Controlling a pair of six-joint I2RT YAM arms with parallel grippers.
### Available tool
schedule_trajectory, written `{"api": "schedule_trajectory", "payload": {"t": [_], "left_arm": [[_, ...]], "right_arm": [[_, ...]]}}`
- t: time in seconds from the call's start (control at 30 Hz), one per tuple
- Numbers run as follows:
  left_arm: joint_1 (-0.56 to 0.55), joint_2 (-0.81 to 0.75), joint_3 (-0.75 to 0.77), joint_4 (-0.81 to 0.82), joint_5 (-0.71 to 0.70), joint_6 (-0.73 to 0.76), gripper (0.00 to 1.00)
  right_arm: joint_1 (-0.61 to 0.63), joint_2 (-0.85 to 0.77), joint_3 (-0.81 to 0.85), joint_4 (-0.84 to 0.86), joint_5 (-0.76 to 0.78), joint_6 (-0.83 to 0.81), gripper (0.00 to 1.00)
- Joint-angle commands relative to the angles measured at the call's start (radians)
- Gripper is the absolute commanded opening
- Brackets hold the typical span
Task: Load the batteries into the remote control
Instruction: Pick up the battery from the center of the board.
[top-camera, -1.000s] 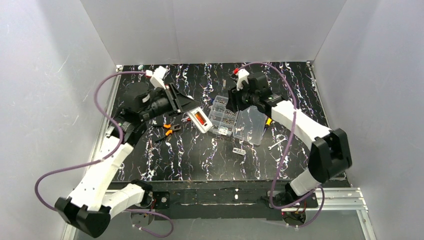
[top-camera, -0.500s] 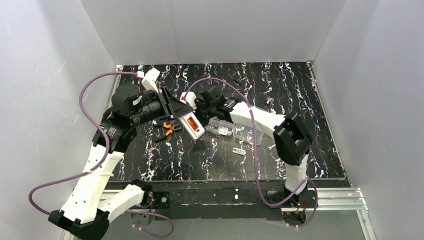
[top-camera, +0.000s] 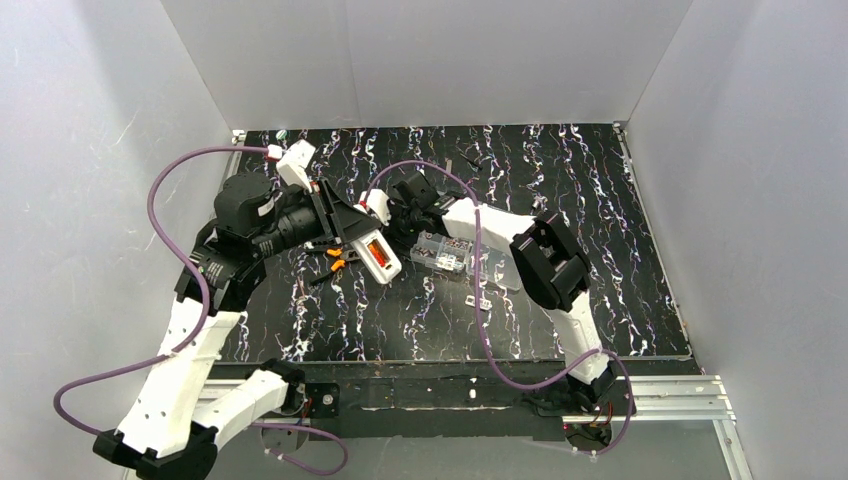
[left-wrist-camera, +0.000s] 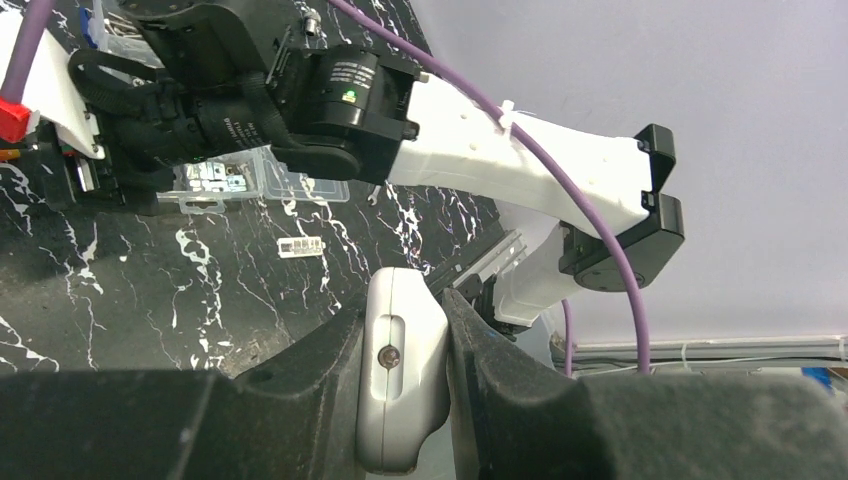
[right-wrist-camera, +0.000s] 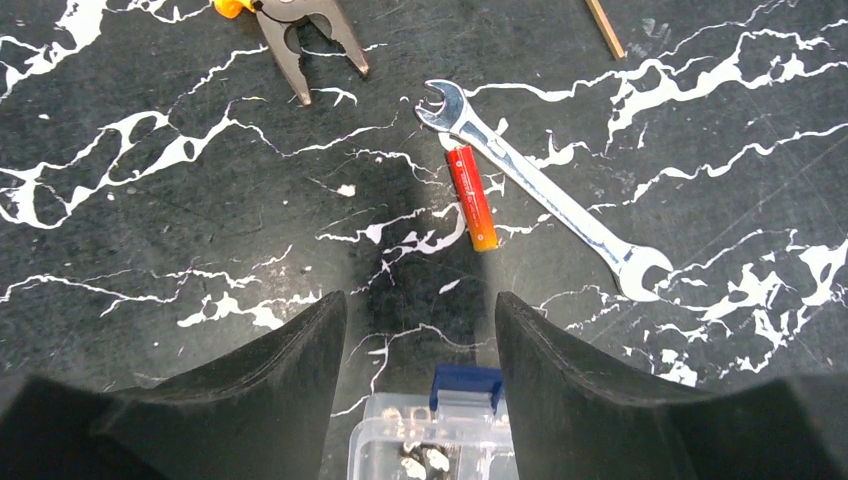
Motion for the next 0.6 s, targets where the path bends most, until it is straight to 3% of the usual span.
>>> {"api": "schedule_trajectory", "payload": {"t": [0.0,0.57], "left_arm": [[0.005,-0.031,0.050,0.015,0.034,0.035,0.00],[0.004,-0.070,0.052,-0.091,-0.009,0.097,0.00]], "right_arm": [[0.002,0.036,0.087,0.015,-0.009,-0.009,0.63],[0.004,0.147,0.209,-0.047,0.051,-0.019,0.61]]}}
